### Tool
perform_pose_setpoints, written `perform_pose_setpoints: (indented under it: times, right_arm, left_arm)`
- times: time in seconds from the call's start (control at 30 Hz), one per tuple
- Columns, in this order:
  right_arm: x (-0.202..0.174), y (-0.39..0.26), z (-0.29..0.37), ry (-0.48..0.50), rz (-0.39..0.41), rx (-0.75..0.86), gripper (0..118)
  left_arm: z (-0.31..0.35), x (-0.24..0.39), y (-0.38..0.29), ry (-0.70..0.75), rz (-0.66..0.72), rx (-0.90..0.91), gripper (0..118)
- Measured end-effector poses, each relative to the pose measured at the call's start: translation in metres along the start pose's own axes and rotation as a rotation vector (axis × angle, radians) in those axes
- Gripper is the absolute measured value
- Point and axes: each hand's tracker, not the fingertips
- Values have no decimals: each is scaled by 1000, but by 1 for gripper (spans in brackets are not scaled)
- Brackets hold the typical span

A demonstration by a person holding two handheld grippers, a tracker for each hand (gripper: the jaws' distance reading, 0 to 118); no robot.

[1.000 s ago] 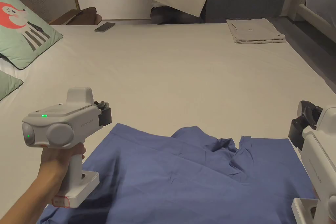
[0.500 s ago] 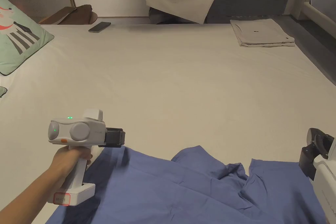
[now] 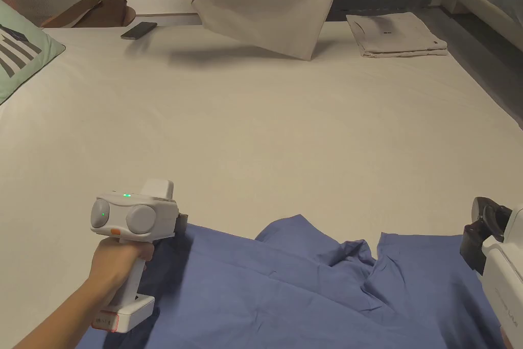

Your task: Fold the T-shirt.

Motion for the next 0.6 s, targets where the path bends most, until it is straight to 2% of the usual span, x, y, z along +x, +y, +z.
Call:
perform_pose_setpoints:
  times: [0.07, 0.2, 0.3, 0.33, 0.37, 0.43, 0.47, 0.5, 0.6]
  right_arm:
    - [4, 0, 3, -1, -11, -1, 0]
    - [20, -1, 8, -9, -76, -44, 0]
    - [39, -9, 7, -17, -130, -177, 0]
    - [45, -14, 6, -25, -145, -219, 4]
    - [52, -21, 4, -26, -149, -286, 14]
    - [60, -38, 1, -39, -152, -391, 70]
    - [64, -47, -1, -36, -157, -435, 91]
    - [68, -56, -1, -34, -172, -481, 103]
    - [75, -82, 4, -33, -212, -562, 104]
  left_arm:
    - [5, 1, 2, 16, -22, 23, 3]
    - [38, -3, 7, -32, 49, 109, 2]
    - [62, -4, 9, -53, 39, 139, 2]
    - [68, -4, 9, -58, 41, 153, 2]
    - [75, -5, 9, -64, 40, 159, 2]
    - [84, -4, 9, -74, 43, 173, 2]
    - [88, -3, 8, -76, 43, 181, 2]
    - [91, -3, 8, -80, 44, 183, 2]
    - [95, -3, 4, -94, 47, 190, 2]
